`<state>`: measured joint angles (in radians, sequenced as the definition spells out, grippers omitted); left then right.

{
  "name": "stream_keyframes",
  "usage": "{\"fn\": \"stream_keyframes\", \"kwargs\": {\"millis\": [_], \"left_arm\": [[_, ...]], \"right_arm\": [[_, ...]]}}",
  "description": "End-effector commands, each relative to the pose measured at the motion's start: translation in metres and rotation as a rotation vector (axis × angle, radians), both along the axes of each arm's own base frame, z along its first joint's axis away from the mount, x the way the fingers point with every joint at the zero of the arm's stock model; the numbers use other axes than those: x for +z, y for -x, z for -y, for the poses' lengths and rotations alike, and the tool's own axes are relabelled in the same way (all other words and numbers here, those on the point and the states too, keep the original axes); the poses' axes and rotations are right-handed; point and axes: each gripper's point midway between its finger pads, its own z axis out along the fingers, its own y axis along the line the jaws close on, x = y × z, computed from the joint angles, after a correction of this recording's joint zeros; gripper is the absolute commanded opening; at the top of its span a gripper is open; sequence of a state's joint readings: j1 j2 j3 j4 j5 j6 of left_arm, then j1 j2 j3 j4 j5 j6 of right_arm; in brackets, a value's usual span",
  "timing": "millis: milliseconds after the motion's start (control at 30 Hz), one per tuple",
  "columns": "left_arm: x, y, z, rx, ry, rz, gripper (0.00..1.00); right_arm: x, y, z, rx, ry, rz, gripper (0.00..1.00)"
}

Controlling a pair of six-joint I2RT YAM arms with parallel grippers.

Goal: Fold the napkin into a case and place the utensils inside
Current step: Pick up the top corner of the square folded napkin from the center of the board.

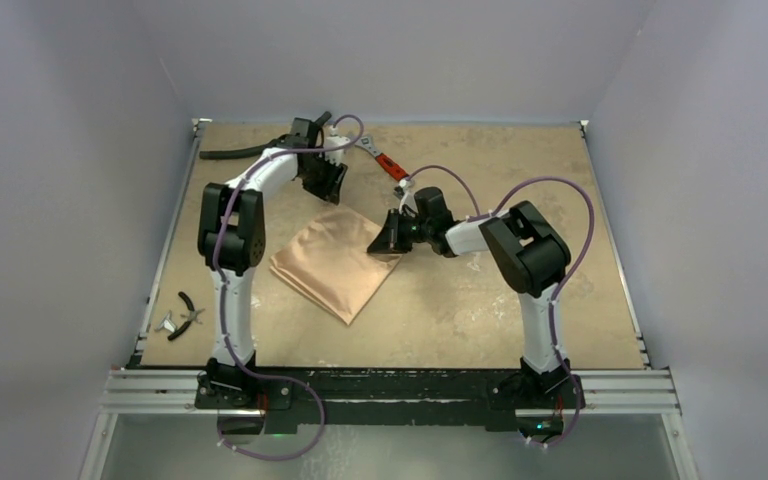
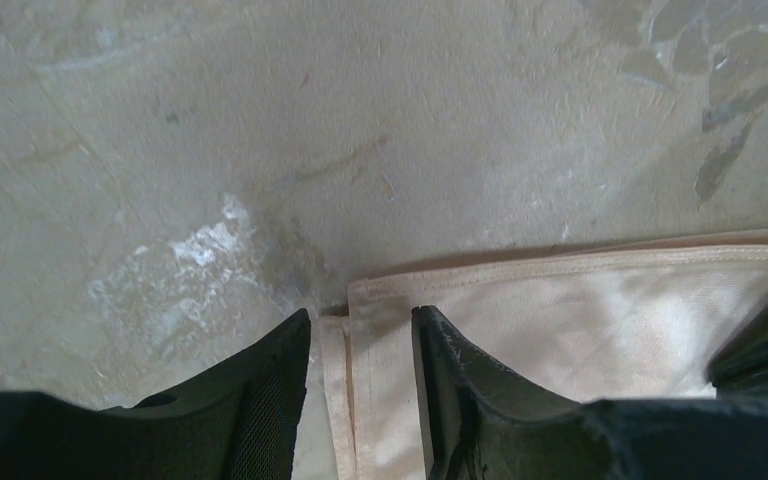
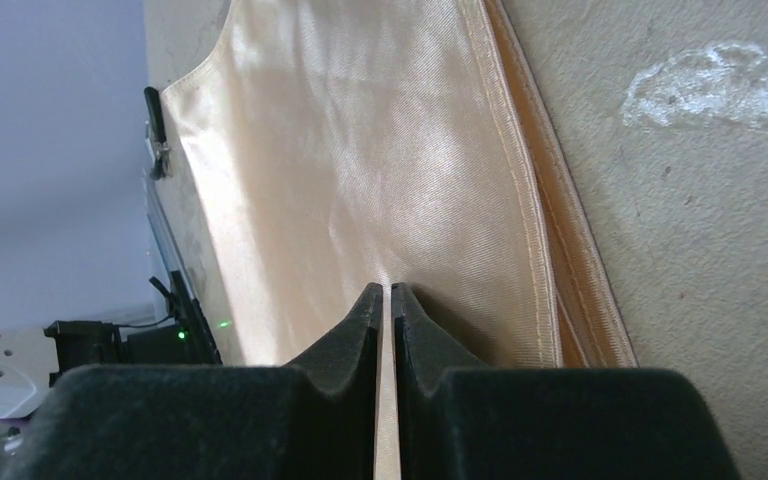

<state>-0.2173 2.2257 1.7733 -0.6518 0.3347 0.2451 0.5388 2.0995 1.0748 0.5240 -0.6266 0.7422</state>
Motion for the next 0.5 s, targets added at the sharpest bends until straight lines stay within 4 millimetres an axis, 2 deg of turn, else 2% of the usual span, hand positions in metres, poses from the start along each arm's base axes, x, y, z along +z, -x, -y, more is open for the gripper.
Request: {"fn": "stream_keyframes", "kwargs": {"millis": [0,300,467], "left_arm": [[0.017,-0.019,0.016,-0.016,0.067,0.059,0.42],[-0.004,-0.021,0.02,-0.028,0.059,0.024,0.36],[-0.008,-0.025,0.018,-0.023,0.047,0.03,0.32]], "right_arm": [[-0.019,0.012,0.0,0.026,0.029,-0.029,0.09],[-0.024,0.015,0.003,0.032,0.042,-0.037,0.08],[-0.024,0.016,0.004,0.035,0.044,-0.037,0.07]]}}
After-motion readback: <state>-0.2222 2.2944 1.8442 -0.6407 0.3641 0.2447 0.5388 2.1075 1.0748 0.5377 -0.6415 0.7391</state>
